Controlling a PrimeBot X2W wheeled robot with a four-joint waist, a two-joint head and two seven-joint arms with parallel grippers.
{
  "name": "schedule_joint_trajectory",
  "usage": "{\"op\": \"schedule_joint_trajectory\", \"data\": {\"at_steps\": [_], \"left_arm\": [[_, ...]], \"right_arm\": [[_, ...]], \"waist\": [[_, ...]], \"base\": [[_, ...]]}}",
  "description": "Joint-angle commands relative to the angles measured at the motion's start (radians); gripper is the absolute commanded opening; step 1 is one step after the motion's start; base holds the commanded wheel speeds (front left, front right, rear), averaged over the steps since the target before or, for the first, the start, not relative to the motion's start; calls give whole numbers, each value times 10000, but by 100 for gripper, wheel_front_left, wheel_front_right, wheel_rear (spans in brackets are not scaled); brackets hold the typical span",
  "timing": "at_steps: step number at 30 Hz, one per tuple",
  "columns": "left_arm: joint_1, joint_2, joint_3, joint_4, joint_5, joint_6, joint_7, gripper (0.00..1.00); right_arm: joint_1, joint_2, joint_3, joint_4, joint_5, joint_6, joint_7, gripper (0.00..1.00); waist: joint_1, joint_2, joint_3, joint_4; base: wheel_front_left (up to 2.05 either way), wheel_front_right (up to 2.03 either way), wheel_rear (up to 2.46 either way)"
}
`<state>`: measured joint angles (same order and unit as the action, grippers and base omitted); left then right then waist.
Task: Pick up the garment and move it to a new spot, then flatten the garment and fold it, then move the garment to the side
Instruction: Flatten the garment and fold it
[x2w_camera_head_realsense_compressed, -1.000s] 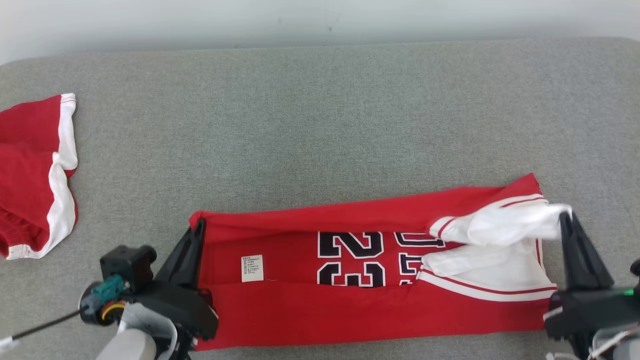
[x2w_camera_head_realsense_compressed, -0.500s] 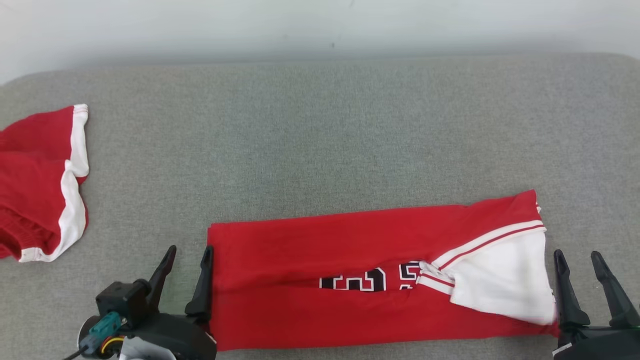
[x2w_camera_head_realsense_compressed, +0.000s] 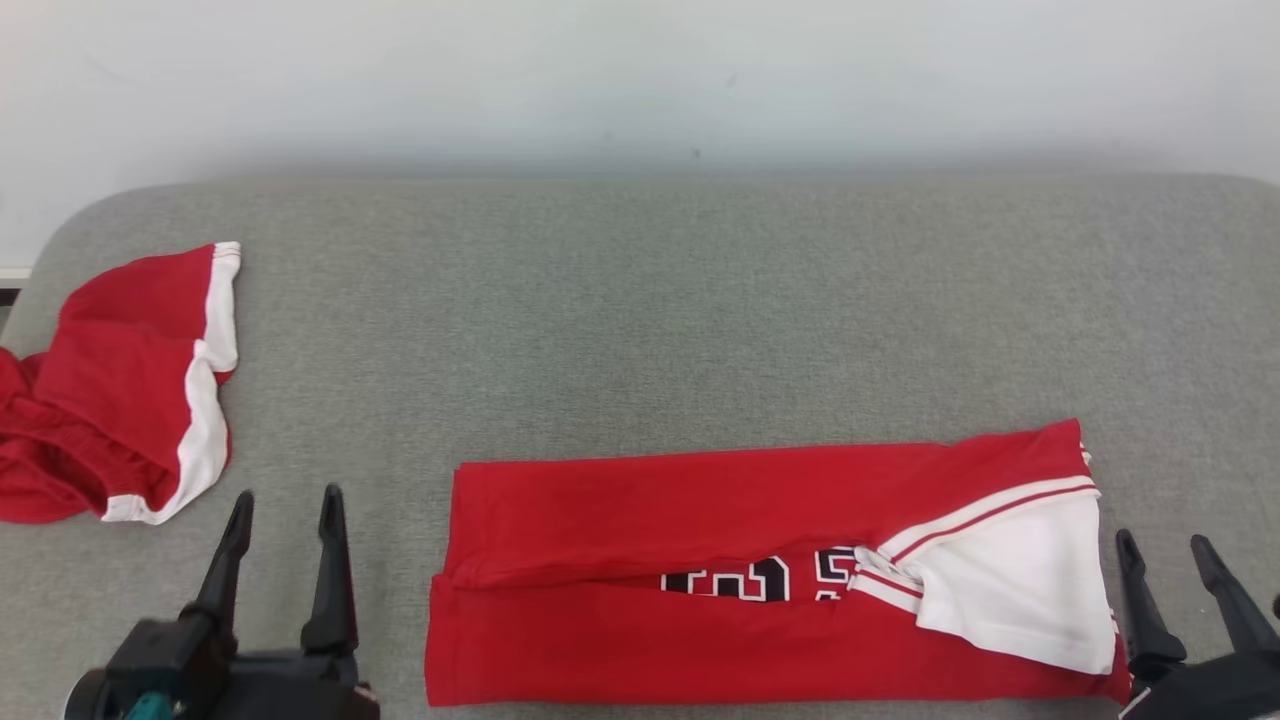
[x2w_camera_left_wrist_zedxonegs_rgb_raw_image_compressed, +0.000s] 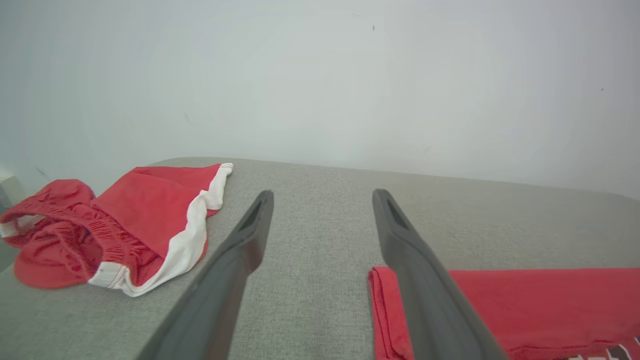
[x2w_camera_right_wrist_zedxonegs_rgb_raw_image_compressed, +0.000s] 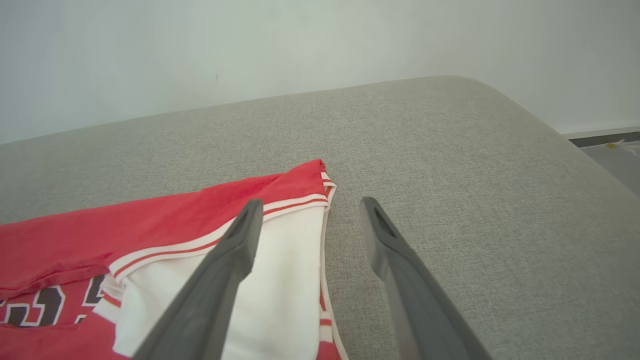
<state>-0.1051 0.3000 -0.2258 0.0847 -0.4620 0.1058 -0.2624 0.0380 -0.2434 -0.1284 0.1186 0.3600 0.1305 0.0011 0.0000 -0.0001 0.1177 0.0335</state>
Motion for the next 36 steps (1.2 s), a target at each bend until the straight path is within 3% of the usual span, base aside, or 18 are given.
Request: {"op": "schedule_joint_trajectory", "data": {"at_steps": [1, 13, 28, 29, 30, 31, 36], "left_arm": [[193, -44, 69, -38, 155, 22, -30, 100], [1178, -982, 1174, -219, 1463, -569, -32, 100], [833, -1849, 1867, 200, 2268, -1487, -33, 100], [828, -1890, 1908, 224, 2309, -1538, -33, 100], [830, -1926, 1949, 241, 2353, -1569, -33, 100], [841, -1964, 1992, 263, 2388, -1586, -33, 100], [898, -2096, 2175, 338, 2560, -1745, -33, 100]], "right_arm": [[-114, 5, -5, 46, -83, 1, 54, 100], [-1136, -393, 223, 2078, -254, 1, 689, 100], [-2279, -584, 785, 4911, -5, 1, 1139, 100], [-2294, -546, 870, 5058, 87, 3, 1230, 91], [-2306, -523, 965, 5185, 192, 3, 1332, 49], [-2307, -508, 1040, 5328, 291, 3, 1459, 0], [-2439, -737, 1117, 5848, 601, -17, 1759, 0]], "waist": [[0, 1, -95, 103], [0, 1, -198, 584], [0, 1, 62, 957], [0, 1, 58, 962], [0, 1, 53, 962], [0, 1, 48, 955], [0, 1, -5, 882]], "base": [[0, 0, 0], [0, 0, 0], [0, 0, 0], [0, 0, 0], [0, 0, 0], [0, 0, 0], [0, 0, 0]]}}
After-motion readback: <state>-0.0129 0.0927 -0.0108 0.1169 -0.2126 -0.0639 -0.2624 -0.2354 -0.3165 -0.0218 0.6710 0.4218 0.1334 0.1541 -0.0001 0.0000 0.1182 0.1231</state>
